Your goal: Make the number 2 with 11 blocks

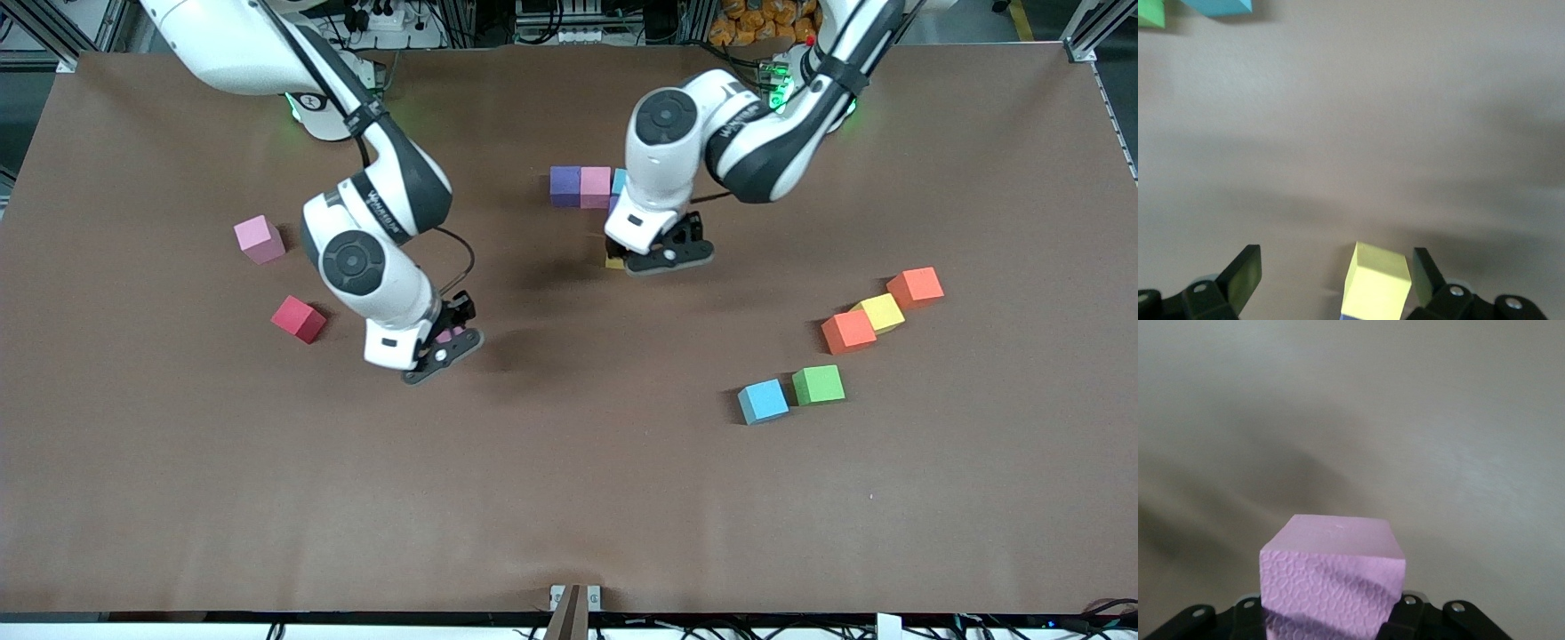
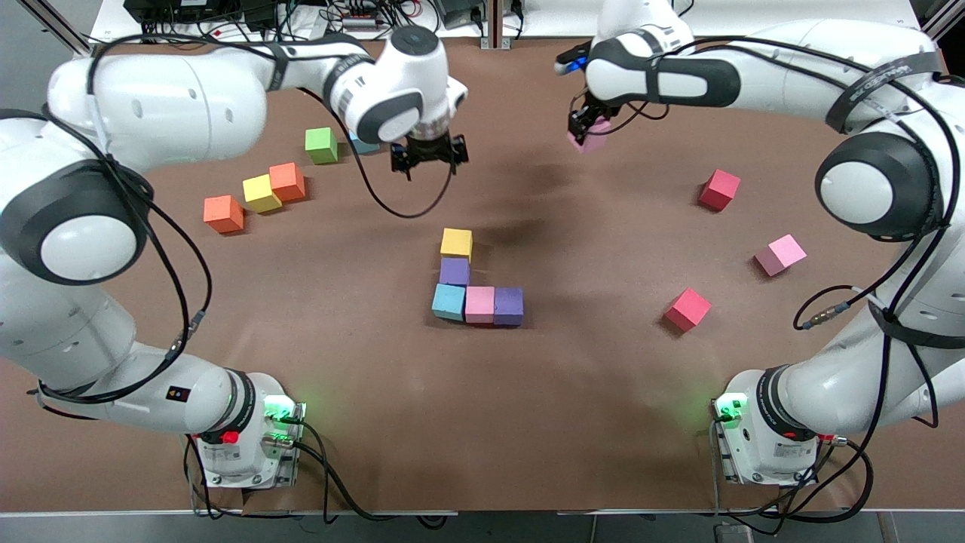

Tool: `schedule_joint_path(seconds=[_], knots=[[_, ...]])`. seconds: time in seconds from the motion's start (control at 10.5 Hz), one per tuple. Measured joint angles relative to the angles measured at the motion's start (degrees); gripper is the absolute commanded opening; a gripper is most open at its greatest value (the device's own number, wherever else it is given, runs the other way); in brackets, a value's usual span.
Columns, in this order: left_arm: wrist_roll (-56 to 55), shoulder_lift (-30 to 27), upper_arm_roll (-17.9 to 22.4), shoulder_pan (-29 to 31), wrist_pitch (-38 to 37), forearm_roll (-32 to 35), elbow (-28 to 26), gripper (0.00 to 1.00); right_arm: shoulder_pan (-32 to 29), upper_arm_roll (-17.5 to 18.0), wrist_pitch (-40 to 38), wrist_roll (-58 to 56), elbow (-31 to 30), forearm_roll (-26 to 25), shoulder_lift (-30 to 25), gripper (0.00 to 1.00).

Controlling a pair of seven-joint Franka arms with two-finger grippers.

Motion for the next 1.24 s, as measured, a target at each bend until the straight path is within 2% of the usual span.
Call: schedule_joint_path(seconds=[0.38, 0.67, 0.86, 1.24], knots=[[13.30, -0.09, 0.19, 11.42, -0.55, -3.57, 3.63, 1.00, 7.69, 0.25, -1.51, -10.79, 0.12, -0.04, 0.00, 0.00], [16.54, 0.64, 0.40, 18.34, -2.22, -3.89, 3.59, 1.00, 11.34, 0.29, -2.27, -24.10, 0.10, -0.05, 0.06, 0.00], [19.31, 2.26, 0.49, 22.73, -2.74, -3.44, 3.75, 1.00, 14.00, 0.33, -1.93, -28.38, 0.09, -0.05, 0.48, 0.00], [20.37, 10.39, 1.53, 24.58, -2.59, -2.18, 10.57, 1.00, 17.19, 0.32, 4.72, -33.96, 0.03, -0.06, 5.36, 0.00]])
